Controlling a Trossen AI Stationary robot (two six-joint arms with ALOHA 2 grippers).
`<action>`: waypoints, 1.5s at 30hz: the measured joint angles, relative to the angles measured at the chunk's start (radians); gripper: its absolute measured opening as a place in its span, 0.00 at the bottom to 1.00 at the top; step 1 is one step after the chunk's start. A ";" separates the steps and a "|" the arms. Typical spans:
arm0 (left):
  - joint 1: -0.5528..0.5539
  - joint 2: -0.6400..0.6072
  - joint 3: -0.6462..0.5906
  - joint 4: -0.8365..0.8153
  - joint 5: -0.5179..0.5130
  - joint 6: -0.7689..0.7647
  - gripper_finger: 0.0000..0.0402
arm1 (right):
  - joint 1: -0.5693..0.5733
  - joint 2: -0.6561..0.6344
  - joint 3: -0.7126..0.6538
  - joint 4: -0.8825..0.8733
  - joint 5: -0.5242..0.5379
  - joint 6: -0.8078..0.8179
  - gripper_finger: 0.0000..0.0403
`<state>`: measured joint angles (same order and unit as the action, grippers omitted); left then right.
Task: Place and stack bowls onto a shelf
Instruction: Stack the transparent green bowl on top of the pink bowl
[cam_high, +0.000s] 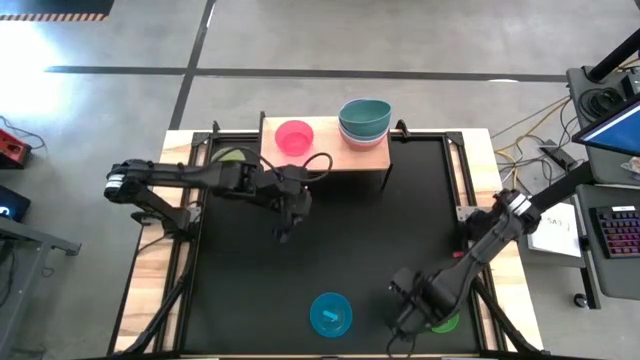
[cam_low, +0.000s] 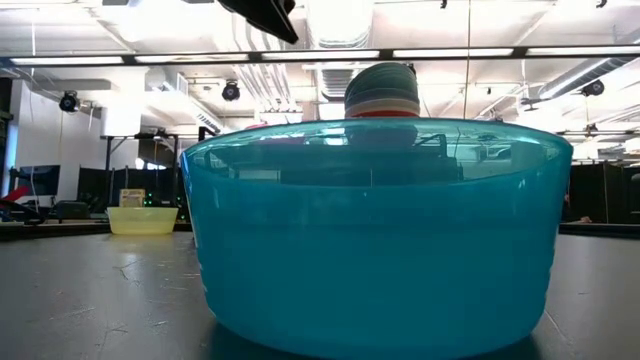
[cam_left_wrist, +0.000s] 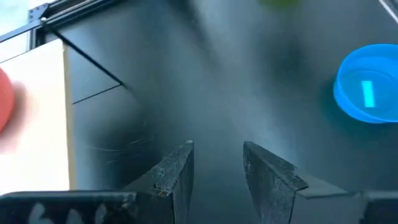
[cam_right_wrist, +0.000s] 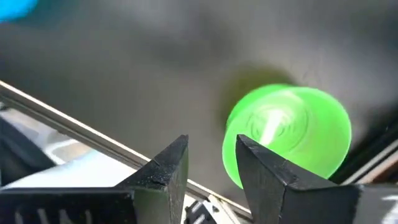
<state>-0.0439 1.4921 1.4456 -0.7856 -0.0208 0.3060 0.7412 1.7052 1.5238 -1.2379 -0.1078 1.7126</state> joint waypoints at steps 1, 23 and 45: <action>-0.008 0.000 0.000 0.000 0.000 -0.003 0.30 | 0.007 0.013 0.000 0.007 -0.008 0.011 0.31; -0.134 0.000 0.000 0.010 -0.024 -0.062 0.30 | 0.053 0.196 -0.038 0.063 -0.214 0.007 0.31; -0.231 0.000 0.000 0.007 0.025 -0.080 0.30 | 0.048 0.188 -0.143 0.139 -0.251 -0.317 0.02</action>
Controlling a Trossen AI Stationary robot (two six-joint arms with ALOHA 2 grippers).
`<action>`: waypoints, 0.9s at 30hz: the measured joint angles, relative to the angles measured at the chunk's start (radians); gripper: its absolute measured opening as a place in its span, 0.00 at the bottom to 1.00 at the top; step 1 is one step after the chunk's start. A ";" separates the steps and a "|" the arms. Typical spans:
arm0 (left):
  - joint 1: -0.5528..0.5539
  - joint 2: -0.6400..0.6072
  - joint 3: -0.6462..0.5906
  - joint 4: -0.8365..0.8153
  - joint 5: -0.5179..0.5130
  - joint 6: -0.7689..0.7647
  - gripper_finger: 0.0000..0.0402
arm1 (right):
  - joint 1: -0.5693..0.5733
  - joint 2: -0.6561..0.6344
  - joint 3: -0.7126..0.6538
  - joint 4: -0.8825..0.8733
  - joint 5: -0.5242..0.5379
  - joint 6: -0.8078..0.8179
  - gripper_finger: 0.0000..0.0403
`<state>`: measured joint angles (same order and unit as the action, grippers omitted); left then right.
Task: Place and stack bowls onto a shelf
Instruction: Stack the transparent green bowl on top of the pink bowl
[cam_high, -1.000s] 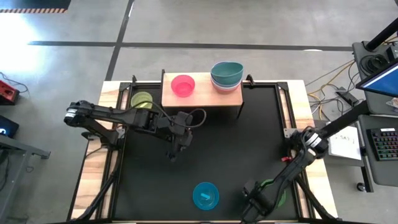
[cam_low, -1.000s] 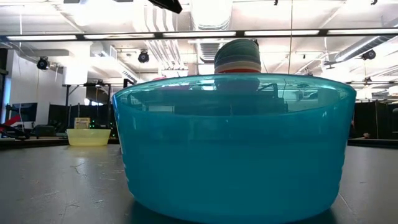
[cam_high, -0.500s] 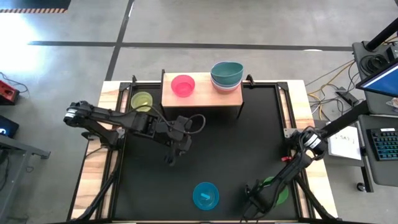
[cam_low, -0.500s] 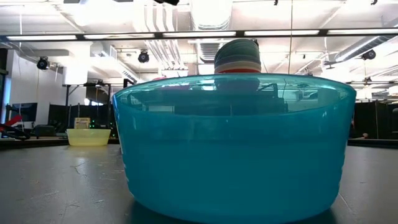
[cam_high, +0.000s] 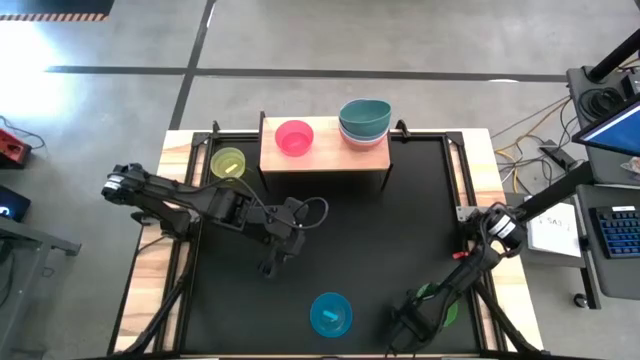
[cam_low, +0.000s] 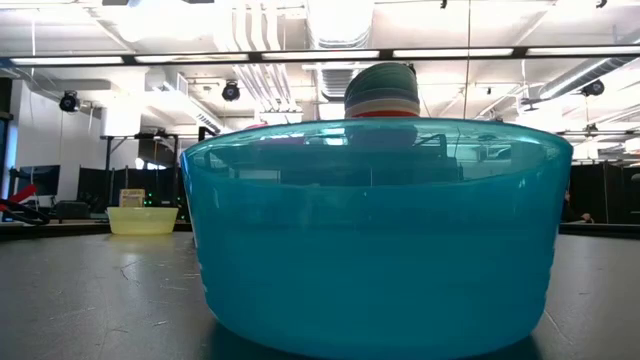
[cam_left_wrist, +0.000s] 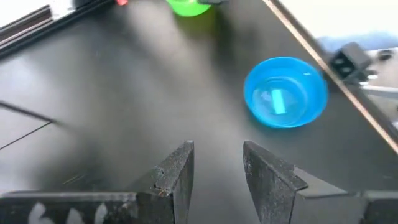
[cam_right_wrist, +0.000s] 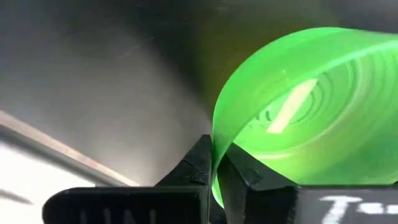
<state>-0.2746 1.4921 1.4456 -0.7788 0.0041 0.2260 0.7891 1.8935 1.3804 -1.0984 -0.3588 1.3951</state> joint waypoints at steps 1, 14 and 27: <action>-0.009 0.000 0.000 0.000 0.009 0.000 0.30 | -0.004 0.000 0.008 0.004 -0.010 -0.044 0.02; -0.112 0.017 0.000 0.054 0.088 0.020 0.30 | -0.072 -0.010 0.364 0.021 0.185 -0.735 0.02; -0.183 0.056 0.000 0.212 0.192 0.095 0.30 | -0.214 -0.010 0.637 0.024 0.224 -1.332 0.02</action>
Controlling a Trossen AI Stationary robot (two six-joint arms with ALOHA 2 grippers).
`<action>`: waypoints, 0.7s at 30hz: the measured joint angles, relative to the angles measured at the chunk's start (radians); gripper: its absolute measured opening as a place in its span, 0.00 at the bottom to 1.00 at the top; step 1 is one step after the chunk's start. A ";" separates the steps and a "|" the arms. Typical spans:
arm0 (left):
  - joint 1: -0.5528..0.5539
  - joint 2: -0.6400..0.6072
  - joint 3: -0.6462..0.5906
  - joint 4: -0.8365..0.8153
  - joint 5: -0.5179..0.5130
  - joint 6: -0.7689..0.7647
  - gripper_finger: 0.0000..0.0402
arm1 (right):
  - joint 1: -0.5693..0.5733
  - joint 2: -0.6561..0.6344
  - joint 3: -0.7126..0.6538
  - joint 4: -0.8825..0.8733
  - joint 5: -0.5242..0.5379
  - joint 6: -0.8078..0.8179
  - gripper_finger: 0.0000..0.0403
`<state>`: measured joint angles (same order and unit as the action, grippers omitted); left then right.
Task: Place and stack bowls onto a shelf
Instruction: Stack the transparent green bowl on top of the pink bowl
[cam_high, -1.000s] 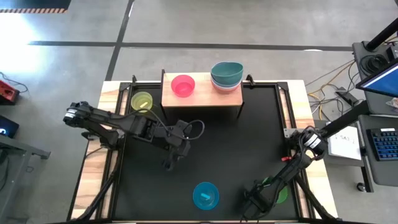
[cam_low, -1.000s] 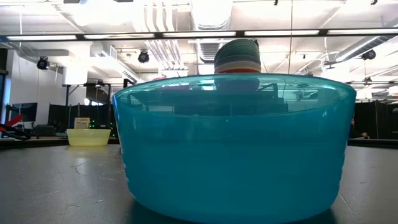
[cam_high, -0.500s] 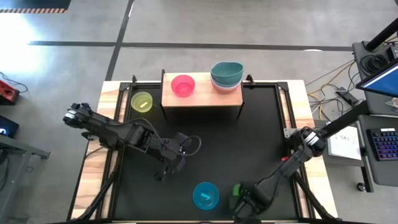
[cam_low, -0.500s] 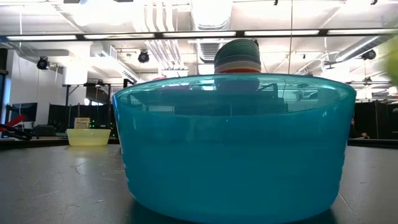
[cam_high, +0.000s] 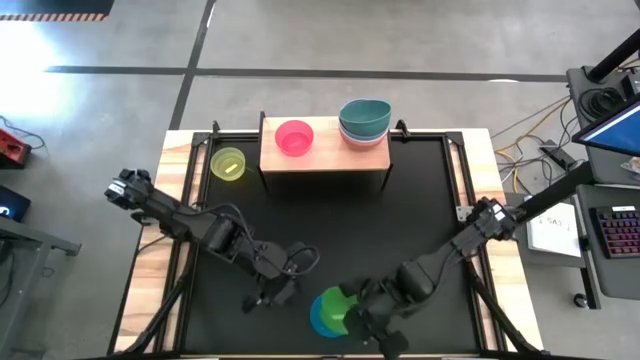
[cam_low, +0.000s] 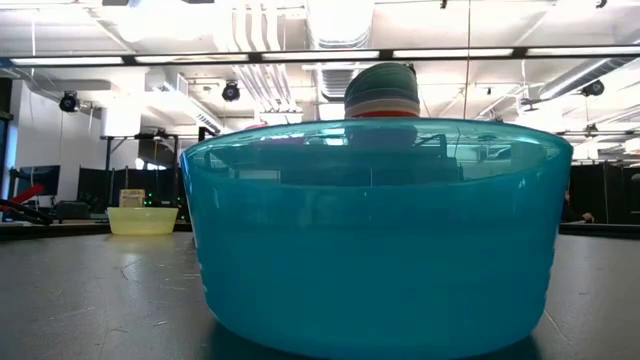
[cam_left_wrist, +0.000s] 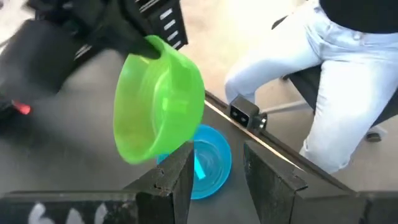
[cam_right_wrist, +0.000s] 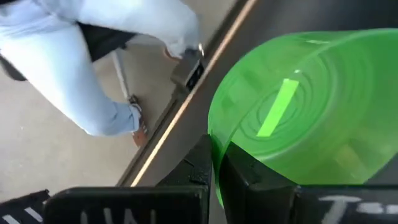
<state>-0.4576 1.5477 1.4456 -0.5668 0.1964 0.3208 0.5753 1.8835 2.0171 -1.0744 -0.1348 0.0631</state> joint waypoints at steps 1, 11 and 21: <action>-0.001 0.000 0.000 0.002 0.001 0.009 0.30 | -0.016 0.000 0.007 0.010 -0.025 -0.035 0.02; 0.000 0.002 0.000 0.018 -0.001 0.083 0.30 | -0.136 0.000 0.005 0.038 -0.220 -0.247 0.02; 0.006 0.003 0.000 0.095 -0.007 0.159 0.30 | -0.139 0.000 0.005 0.042 -0.258 -0.369 0.02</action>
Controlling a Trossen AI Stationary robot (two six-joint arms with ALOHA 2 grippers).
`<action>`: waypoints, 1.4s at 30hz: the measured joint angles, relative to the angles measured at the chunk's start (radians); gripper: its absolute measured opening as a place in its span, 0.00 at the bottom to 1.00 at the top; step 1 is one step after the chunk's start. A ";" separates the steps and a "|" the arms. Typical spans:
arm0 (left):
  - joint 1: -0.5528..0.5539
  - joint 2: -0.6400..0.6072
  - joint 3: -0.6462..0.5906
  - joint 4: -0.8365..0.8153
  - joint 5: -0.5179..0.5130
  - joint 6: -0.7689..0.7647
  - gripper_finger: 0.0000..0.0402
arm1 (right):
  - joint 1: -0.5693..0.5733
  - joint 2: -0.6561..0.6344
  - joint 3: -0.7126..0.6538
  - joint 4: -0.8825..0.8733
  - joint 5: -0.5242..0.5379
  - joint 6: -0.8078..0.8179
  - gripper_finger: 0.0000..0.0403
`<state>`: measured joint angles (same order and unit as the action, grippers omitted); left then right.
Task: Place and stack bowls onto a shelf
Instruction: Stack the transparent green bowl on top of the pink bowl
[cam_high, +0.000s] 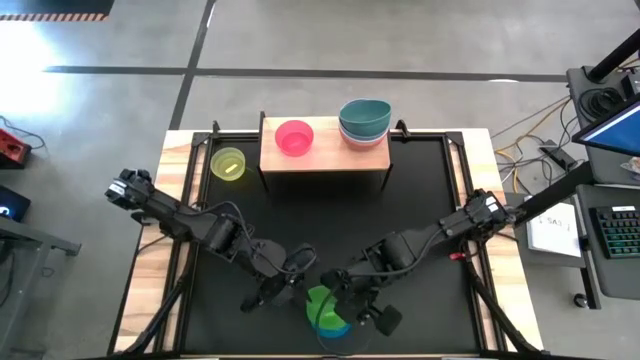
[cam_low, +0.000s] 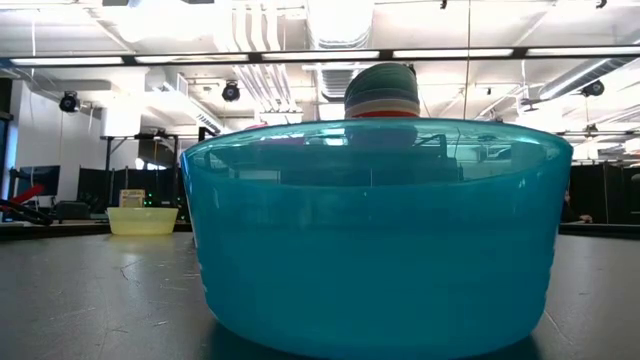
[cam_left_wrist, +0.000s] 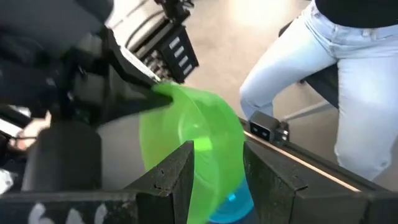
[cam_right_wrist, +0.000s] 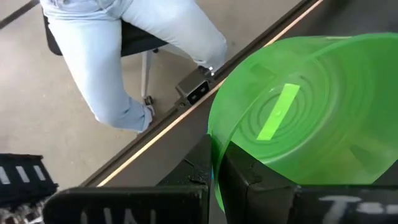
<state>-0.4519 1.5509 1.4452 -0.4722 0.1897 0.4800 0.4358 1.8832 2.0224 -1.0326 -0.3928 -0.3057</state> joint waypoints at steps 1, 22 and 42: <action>0.002 0.000 0.000 0.007 0.000 0.004 0.30 | 0.000 0.000 0.000 0.002 0.000 -0.011 0.02; 0.004 -0.001 0.000 0.000 -0.024 -0.062 0.30 | -0.003 -0.031 0.001 -0.013 0.001 0.013 0.02; 0.007 -0.008 0.000 0.041 -0.023 -0.021 0.30 | -0.003 -0.062 0.002 -0.004 0.001 -0.042 0.02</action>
<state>-0.4451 1.5425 1.4448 -0.4313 0.1665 0.4591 0.4332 1.8210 2.0243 -1.0363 -0.3920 -0.3481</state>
